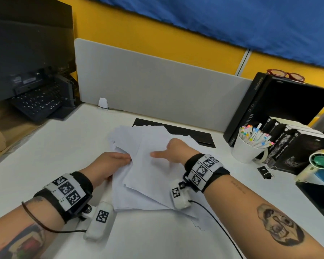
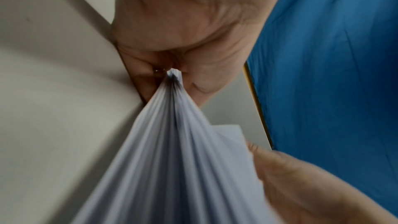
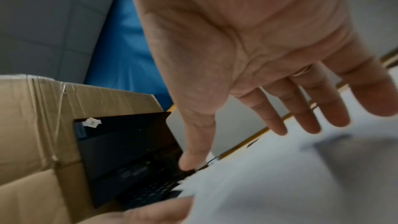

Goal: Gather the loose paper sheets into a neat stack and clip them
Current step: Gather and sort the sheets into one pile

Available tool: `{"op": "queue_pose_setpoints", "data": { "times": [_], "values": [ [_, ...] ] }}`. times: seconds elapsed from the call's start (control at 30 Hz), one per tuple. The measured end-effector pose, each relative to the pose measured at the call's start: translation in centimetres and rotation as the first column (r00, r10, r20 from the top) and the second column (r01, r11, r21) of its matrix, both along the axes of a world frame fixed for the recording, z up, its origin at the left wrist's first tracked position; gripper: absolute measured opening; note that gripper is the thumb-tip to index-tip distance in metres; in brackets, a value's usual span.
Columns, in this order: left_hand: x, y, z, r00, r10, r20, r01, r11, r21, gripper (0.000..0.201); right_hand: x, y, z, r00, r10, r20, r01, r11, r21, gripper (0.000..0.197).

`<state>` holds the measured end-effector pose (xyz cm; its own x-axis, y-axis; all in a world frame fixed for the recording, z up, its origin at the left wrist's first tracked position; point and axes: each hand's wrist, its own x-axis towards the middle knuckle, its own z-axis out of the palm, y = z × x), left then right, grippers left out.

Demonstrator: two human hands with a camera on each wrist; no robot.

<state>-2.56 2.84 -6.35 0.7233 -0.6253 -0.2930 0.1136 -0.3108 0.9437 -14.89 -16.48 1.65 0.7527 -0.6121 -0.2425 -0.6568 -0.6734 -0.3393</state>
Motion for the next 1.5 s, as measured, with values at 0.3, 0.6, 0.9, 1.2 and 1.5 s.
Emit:
{"op": "queue_pose_setpoints", "data": {
  "times": [0.3, 0.6, 0.9, 1.2, 1.5],
  "values": [
    [0.4, 0.1, -0.3, 0.994, -0.088, 0.057, 0.087, 0.996, 0.029, 0.037, 4.7, 6.4, 0.3, 0.978, 0.164, -0.127, -0.17, 0.985, -0.038, 0.065],
    [0.7, 1.1, 0.9, 0.99, -0.128, -0.058, 0.13, 0.991, 0.038, 0.104, 4.8, 4.8, 1.9, 0.998, -0.016, -0.055, 0.021, 0.995, 0.096, 0.024],
    [0.6, 0.8, 0.8, 0.997, -0.025, -0.077, 0.028, 0.998, 0.048, 0.126, 1.8, -0.6, 0.8, 0.916, -0.398, 0.056, 0.302, 0.772, 0.559, 0.008],
    [0.2, 0.8, 0.7, 0.999, 0.027, -0.018, -0.026, 1.0, 0.015, 0.034, 1.6, 0.5, 0.8, 0.935, -0.326, 0.139, 0.217, 0.836, 0.505, 0.018],
    [-0.2, 0.7, 1.8, 0.993, 0.026, -0.112, -0.023, 0.999, 0.03, 0.052, 3.1, 1.9, 2.3, 0.993, -0.04, 0.111, 0.02, 0.984, 0.178, 0.016]
  ]
}}
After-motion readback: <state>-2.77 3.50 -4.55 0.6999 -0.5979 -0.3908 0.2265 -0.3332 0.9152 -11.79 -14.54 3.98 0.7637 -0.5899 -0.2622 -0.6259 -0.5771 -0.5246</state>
